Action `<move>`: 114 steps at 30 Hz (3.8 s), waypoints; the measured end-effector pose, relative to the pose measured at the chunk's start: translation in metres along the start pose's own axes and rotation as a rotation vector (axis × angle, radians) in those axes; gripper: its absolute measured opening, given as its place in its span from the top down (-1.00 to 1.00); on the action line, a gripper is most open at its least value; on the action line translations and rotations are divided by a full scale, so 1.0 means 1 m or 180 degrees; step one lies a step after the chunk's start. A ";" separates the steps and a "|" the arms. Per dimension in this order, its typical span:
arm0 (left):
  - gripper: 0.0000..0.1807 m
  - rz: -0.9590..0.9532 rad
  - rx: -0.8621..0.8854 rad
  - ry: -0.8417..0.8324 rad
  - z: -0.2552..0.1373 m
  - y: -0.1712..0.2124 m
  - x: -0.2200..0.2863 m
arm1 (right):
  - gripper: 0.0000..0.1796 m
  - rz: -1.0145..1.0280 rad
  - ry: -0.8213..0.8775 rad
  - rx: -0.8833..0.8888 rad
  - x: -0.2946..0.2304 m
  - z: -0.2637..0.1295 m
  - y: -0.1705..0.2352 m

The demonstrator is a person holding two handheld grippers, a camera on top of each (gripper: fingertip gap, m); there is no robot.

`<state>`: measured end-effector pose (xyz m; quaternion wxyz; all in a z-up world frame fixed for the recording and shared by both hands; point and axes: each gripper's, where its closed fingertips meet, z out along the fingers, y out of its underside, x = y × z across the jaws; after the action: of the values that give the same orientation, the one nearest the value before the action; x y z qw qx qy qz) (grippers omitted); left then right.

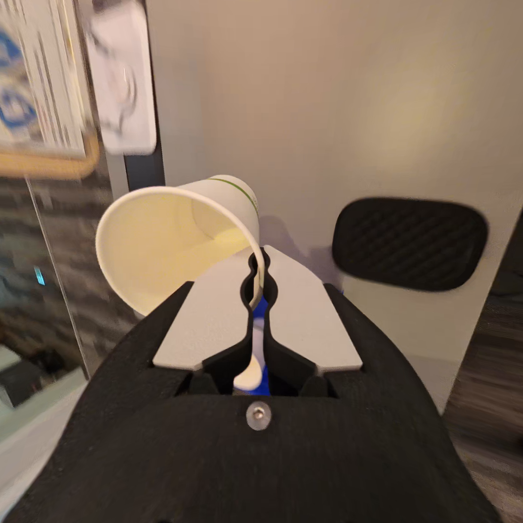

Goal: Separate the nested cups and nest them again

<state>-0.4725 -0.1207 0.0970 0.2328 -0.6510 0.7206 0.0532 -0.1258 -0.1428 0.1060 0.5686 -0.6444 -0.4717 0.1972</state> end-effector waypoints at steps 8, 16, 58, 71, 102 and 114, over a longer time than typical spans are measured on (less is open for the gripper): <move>1.00 0.1104 0.0921 0.0255 -0.002 -0.162 0.047 | -0.19 0.0124 -0.1096 0.0515 -0.075 0.074 -0.073; 1.00 0.1511 0.0922 0.0276 0.005 -0.208 0.066 | -0.09 0.0190 -0.1375 0.0383 -0.090 0.088 -0.074; 0.69 0.0937 0.1070 -0.0358 -0.014 -0.167 0.055 | 0.04 0.1750 0.2746 0.1088 0.235 -0.233 0.179; 0.70 0.0962 0.0871 -0.0351 -0.014 -0.163 0.060 | 0.02 0.1687 0.2887 0.0718 0.233 -0.209 0.245; 0.43 -0.1658 -0.1344 -0.0459 0.083 0.225 -0.011 | -0.20 0.0789 0.2118 0.0354 0.146 -0.189 0.122; 0.79 -0.2105 -0.1439 -0.0346 0.124 0.279 0.001 | -0.09 0.0574 0.1813 0.0135 0.134 -0.141 0.114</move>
<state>-0.7084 -0.0340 -0.0765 0.1260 -0.8787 0.4291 0.1669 0.0929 -0.0979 0.0778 0.6716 -0.7010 -0.2299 0.0680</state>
